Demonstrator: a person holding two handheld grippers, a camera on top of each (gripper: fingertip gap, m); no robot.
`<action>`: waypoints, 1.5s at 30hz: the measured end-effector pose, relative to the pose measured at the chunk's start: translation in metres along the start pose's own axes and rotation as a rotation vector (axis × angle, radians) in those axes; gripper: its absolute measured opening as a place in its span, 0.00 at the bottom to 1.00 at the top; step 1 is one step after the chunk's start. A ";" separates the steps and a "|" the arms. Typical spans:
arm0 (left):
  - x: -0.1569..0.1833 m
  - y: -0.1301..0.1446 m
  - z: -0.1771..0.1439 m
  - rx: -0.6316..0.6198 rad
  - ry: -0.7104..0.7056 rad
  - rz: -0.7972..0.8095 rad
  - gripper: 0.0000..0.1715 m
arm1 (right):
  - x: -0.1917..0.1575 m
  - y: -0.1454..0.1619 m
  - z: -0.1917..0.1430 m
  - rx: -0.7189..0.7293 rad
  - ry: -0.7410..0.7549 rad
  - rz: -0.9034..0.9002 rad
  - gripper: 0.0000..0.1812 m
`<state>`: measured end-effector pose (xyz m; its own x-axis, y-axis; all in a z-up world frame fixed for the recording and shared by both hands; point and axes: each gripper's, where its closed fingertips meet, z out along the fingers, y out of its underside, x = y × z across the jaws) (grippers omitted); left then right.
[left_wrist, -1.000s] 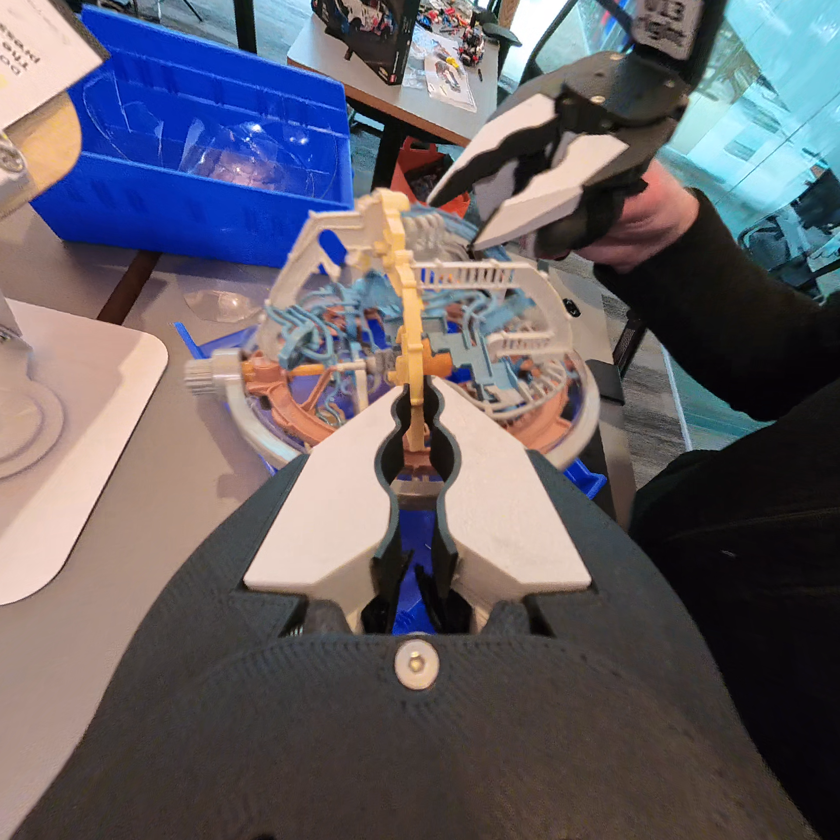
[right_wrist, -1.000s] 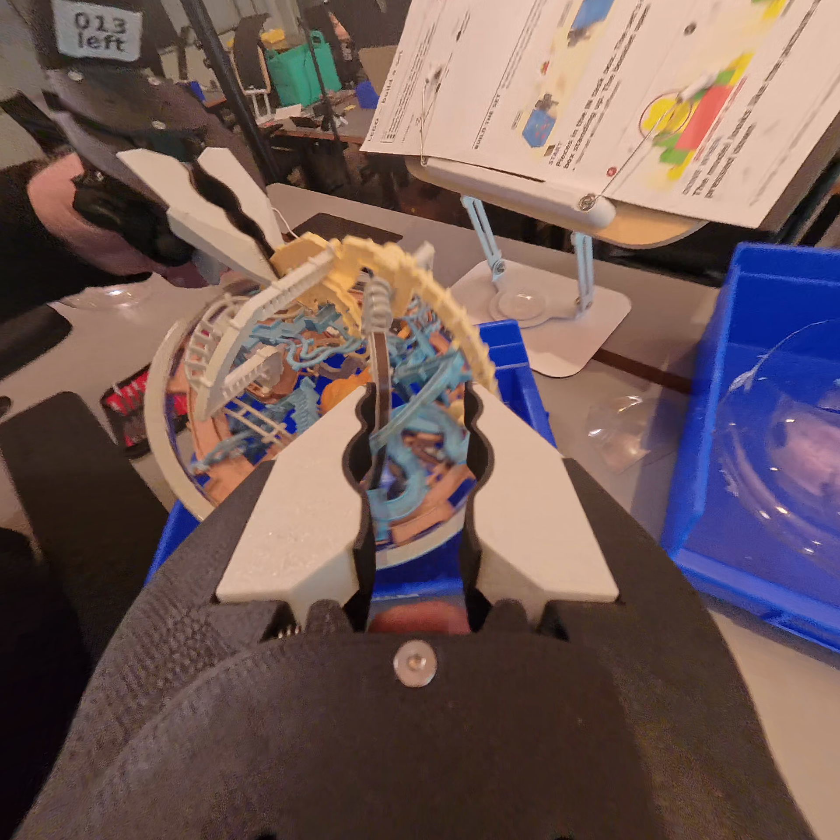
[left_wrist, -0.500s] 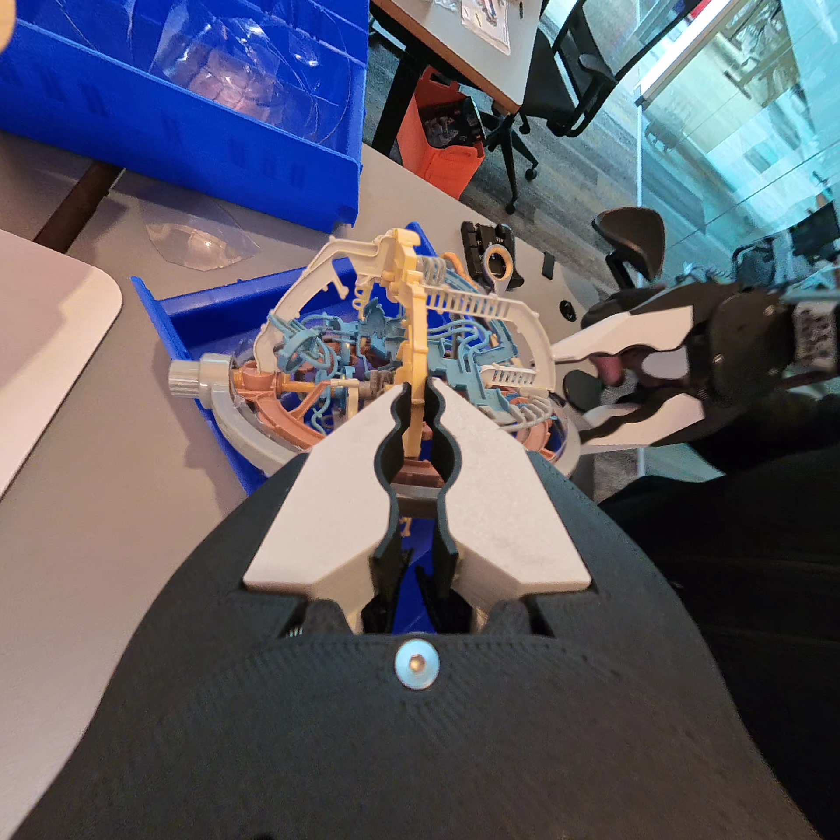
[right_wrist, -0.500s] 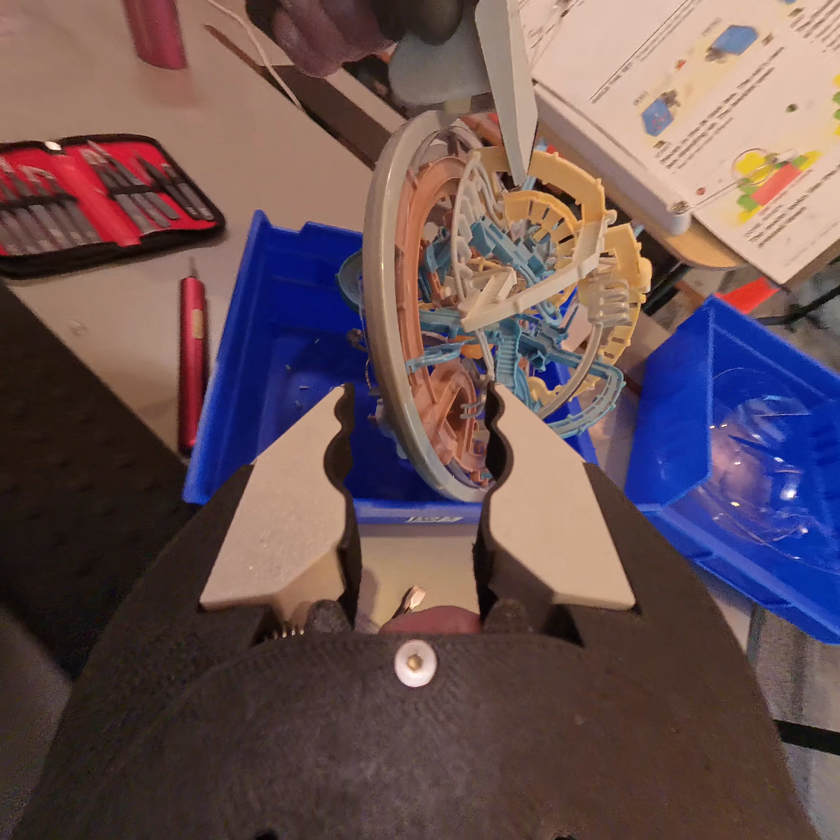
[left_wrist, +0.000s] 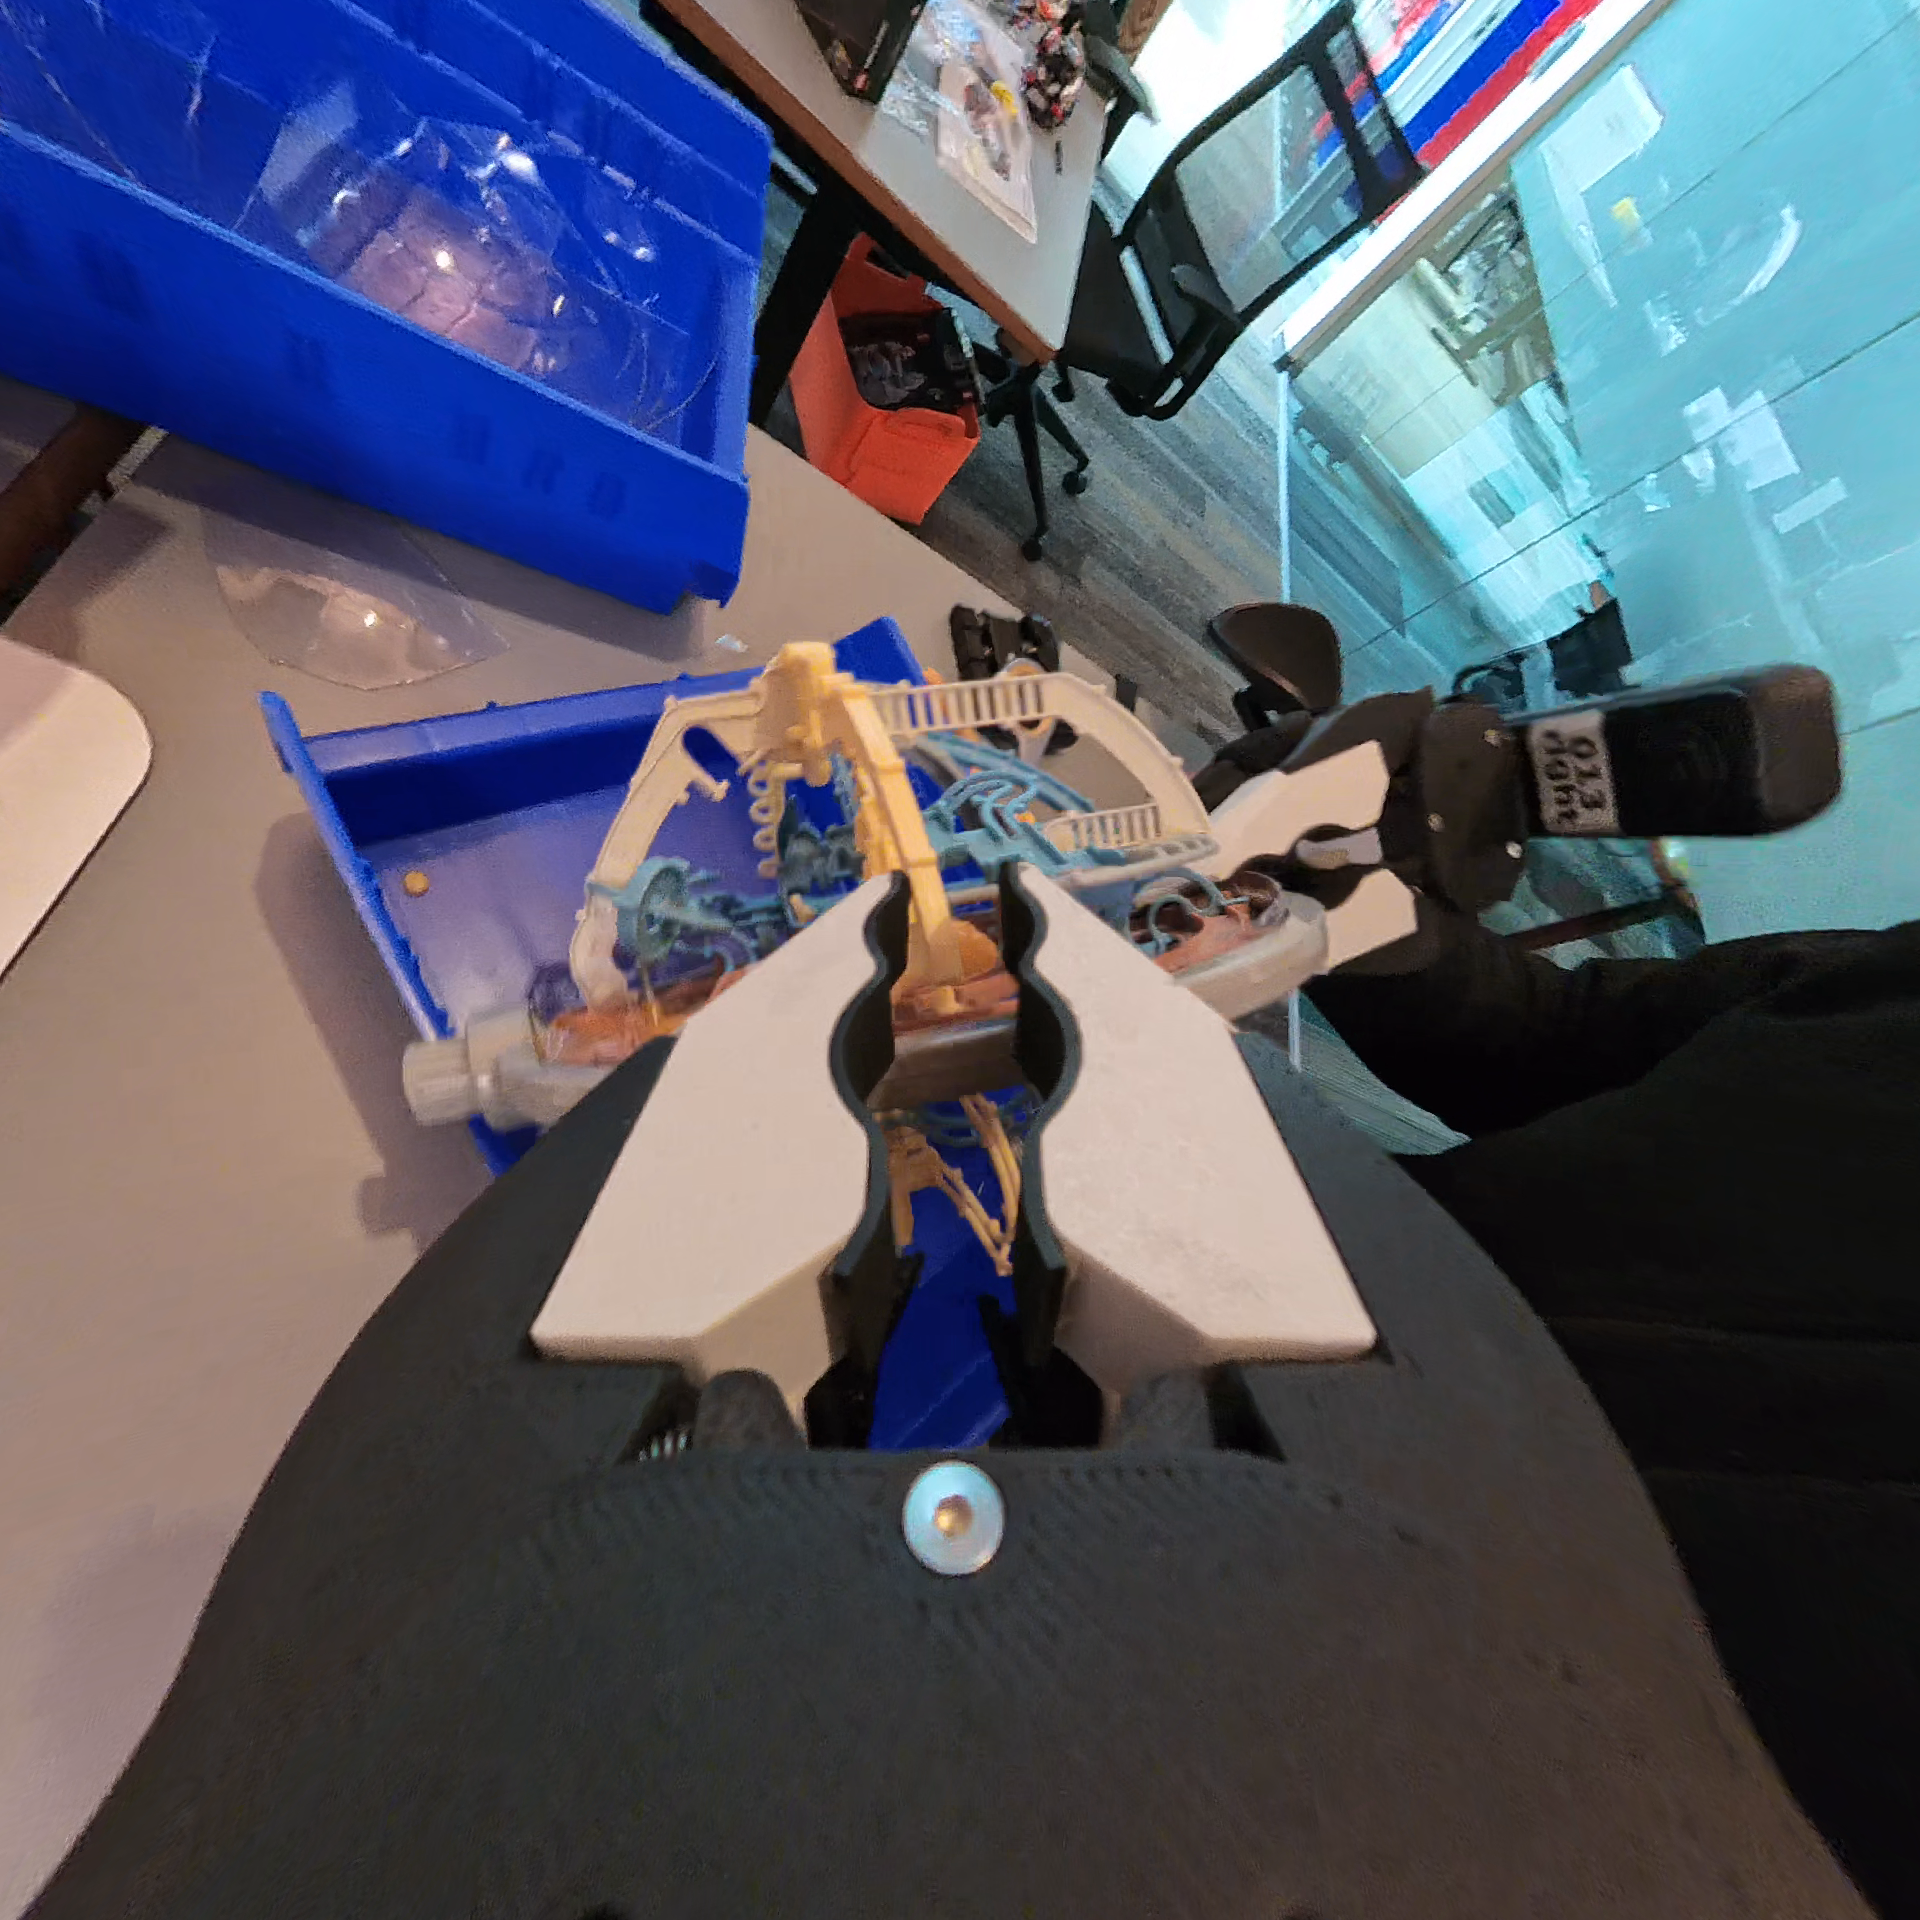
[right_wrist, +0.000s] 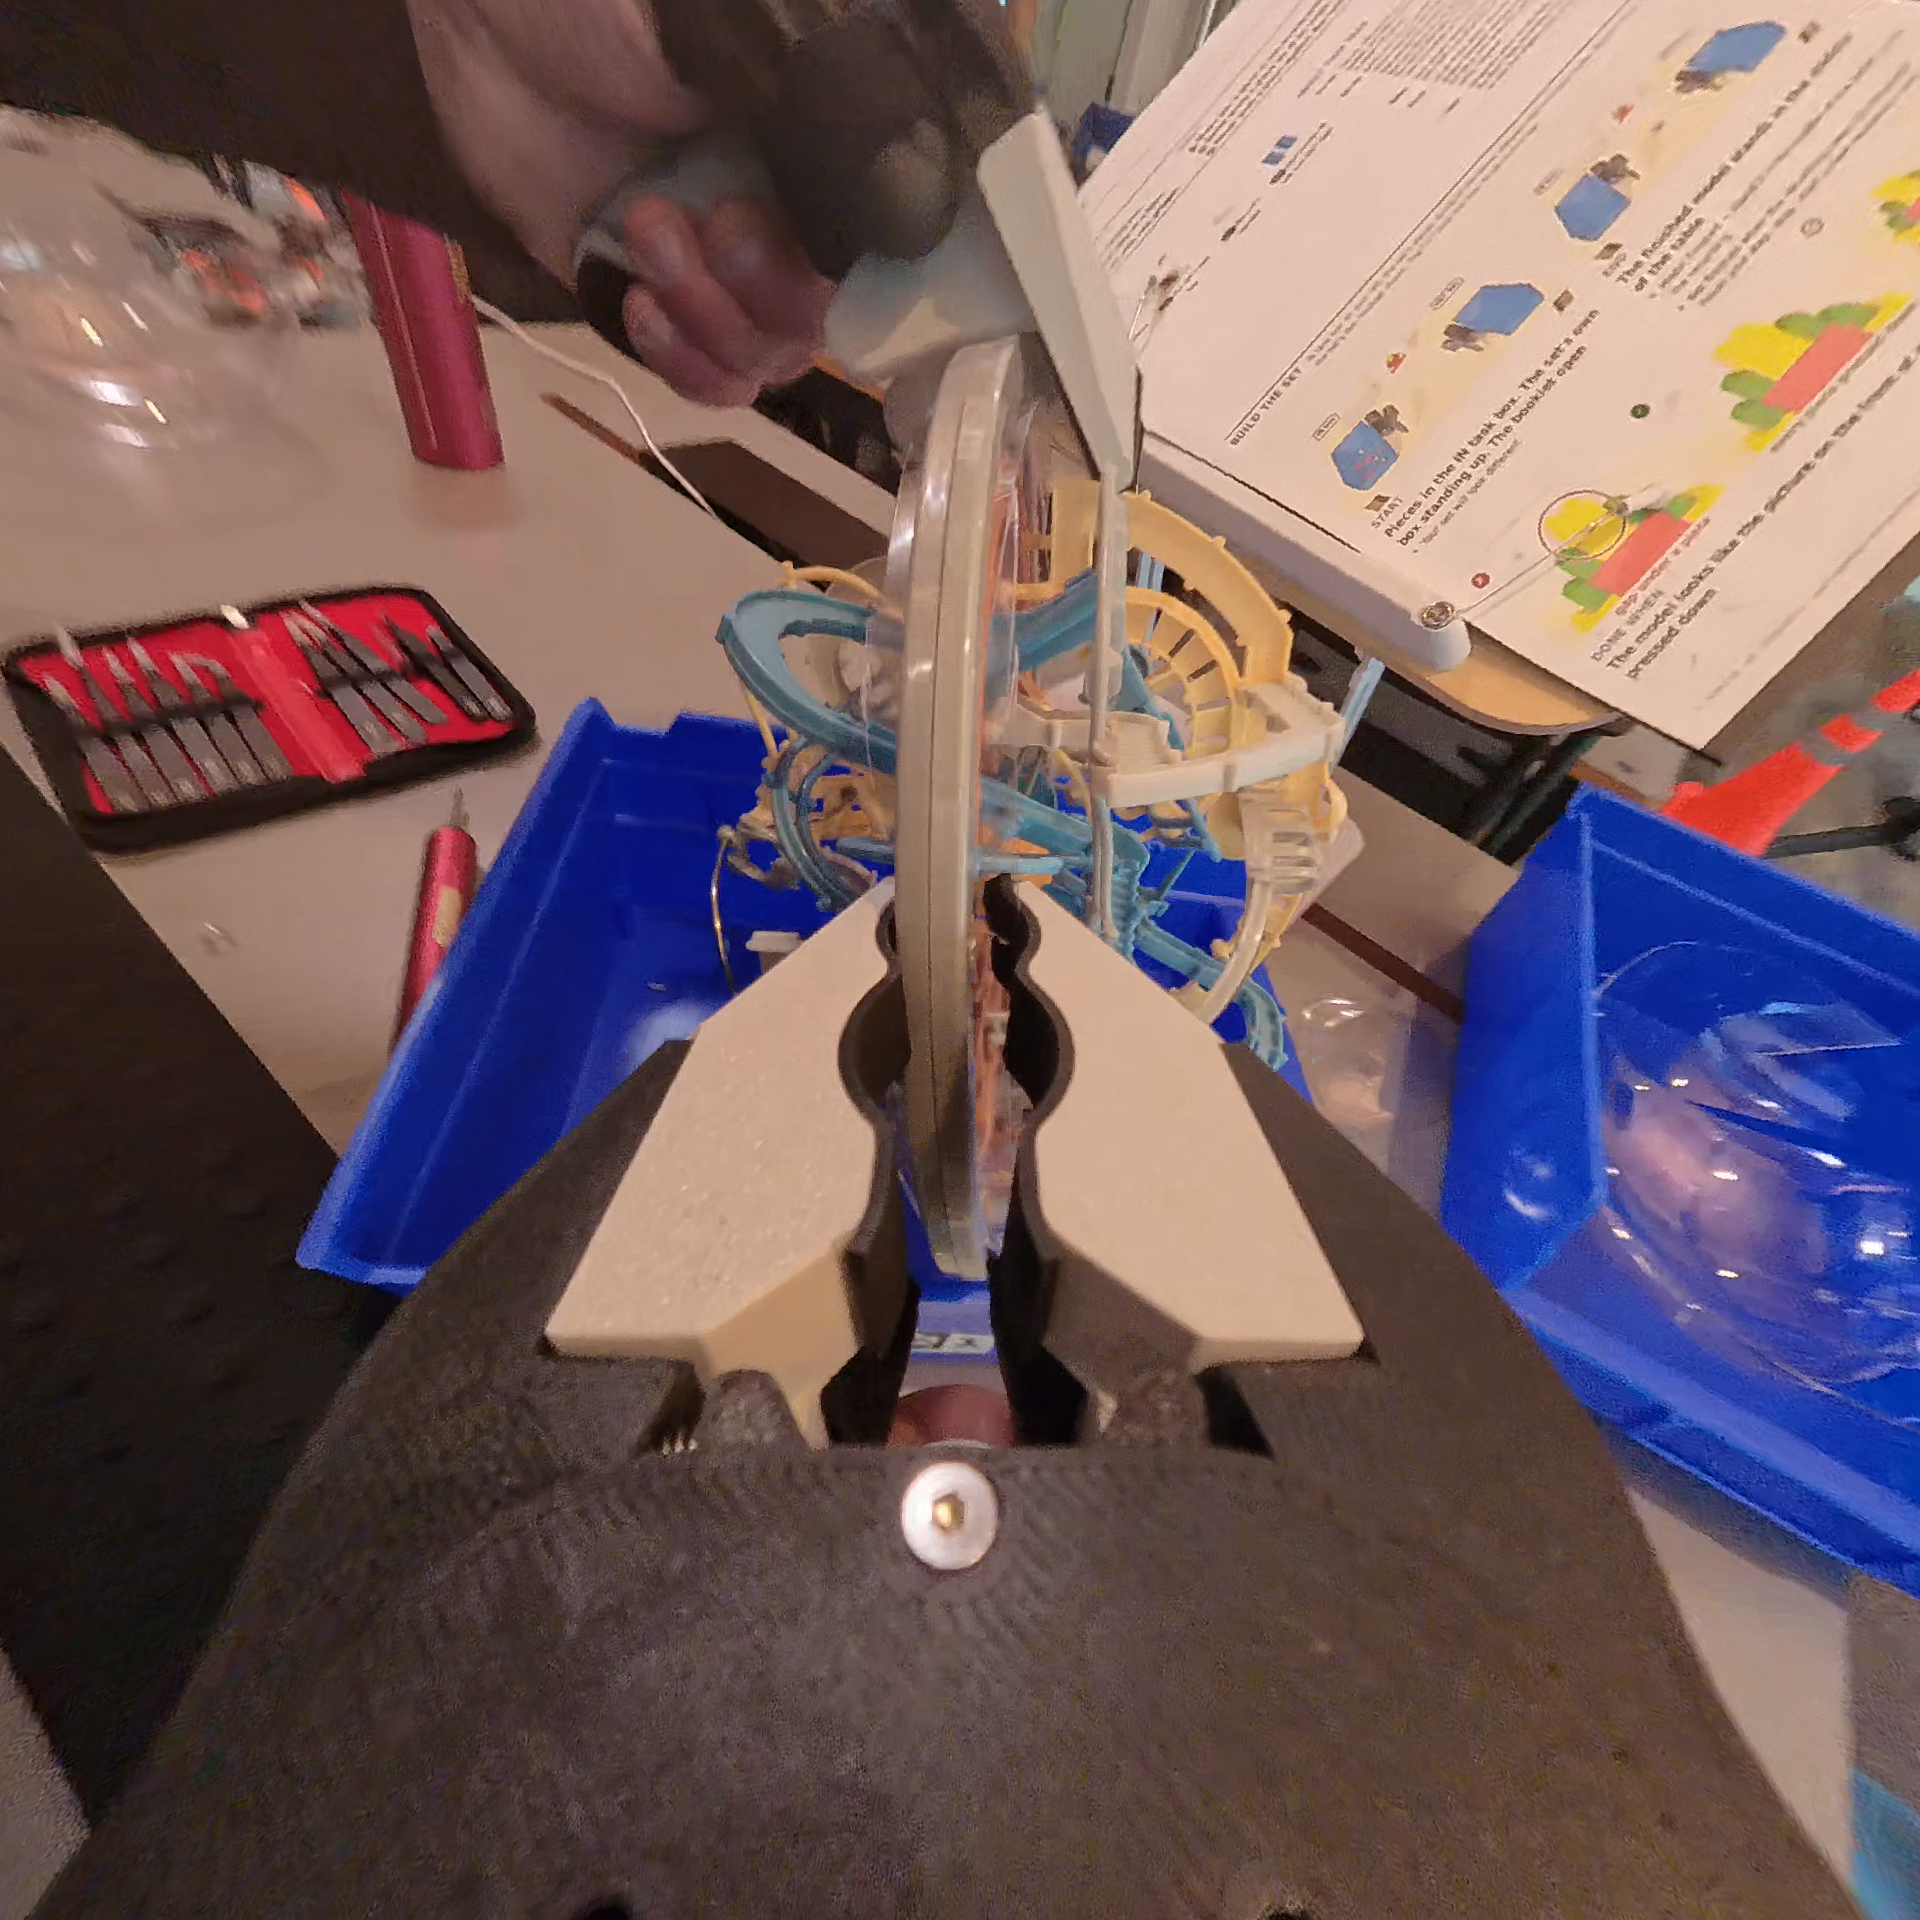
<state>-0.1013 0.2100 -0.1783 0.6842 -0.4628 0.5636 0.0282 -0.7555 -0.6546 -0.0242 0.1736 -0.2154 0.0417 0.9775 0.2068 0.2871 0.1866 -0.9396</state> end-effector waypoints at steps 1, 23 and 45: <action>0.001 -0.004 -0.001 0.019 0.018 0.017 0.12 | 0.003 -0.002 -0.001 0.022 -0.019 0.041 0.06; -0.018 0.027 0.012 0.035 -0.206 0.254 0.16 | 0.058 0.018 0.003 0.174 -0.361 0.757 0.06; -0.018 0.013 0.036 0.066 -0.257 0.247 0.03 | 0.082 0.003 -0.007 -0.131 -0.180 0.395 0.23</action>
<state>-0.0873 0.2249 -0.2152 0.8368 -0.4898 0.2448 -0.1196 -0.5997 -0.7912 -0.0133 0.2539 -0.1990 0.0084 0.9749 -0.2223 0.4015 -0.2069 -0.8922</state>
